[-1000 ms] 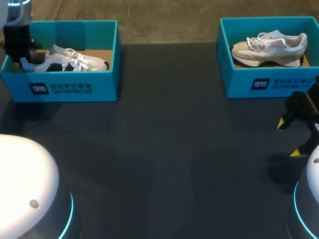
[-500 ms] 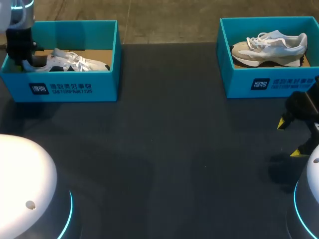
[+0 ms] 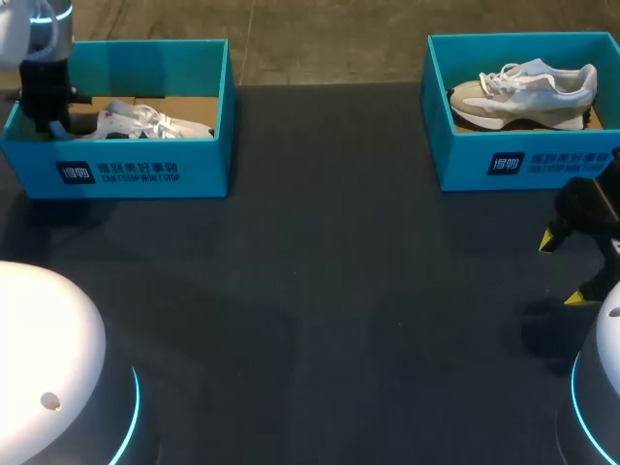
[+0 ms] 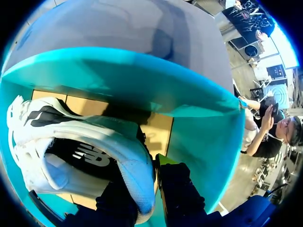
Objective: Take the shoe out of the shoebox, open the shoe tongue, remove and reinsert the insole, then place the shoe into the shoebox
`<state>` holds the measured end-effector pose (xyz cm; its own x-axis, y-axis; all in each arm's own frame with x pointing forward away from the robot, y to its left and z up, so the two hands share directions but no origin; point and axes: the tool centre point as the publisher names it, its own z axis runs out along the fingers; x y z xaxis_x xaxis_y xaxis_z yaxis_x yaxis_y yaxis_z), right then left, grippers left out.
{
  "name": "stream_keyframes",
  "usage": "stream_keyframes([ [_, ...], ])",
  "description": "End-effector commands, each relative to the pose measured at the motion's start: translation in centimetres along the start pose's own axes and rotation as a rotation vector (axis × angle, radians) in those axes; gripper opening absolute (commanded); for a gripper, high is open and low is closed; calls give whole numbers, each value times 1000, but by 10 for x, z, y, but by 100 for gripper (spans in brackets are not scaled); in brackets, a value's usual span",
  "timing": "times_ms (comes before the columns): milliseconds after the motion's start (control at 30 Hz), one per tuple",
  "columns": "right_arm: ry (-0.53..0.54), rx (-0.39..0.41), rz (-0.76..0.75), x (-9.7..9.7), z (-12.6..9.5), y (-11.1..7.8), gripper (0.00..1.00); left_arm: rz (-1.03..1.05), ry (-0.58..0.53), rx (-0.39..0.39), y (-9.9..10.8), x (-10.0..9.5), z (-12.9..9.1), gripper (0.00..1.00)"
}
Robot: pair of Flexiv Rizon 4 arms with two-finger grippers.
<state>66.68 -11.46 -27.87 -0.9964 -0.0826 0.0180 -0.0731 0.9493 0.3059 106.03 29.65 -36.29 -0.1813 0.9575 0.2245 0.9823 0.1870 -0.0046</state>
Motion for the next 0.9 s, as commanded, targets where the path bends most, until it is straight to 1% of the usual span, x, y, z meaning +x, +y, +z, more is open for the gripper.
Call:
stream_keyframes([
  [33,-2,2,0,1,0,0,100,6,4,-1,0,-2,2,0],
  [133,-2,2,0,1,0,0,100,14,7,-4,-1,-2,3,0],
  [167,-2,2,0,1,0,0,100,15,7,-4,-2,-3,4,2],
  [300,-2,2,0,1,0,0,100,17,8,-2,-2,-3,6,16],
  [367,-2,2,0,1,0,0,100,17,8,-1,-2,-3,7,19],
  [467,-2,2,0,1,0,0,100,18,6,1,-2,-3,8,21],
  [600,-2,2,0,1,0,0,100,20,4,5,-1,-3,10,20],
  [667,-2,2,0,1,0,0,100,20,3,7,-1,-4,10,22],
  [800,-2,2,0,1,0,0,100,25,-6,10,-1,-4,11,42],
  [867,-2,2,0,1,0,0,100,23,-15,8,-1,-4,10,49],
  [900,-2,2,0,1,0,0,100,25,-21,7,-1,-4,9,54],
])
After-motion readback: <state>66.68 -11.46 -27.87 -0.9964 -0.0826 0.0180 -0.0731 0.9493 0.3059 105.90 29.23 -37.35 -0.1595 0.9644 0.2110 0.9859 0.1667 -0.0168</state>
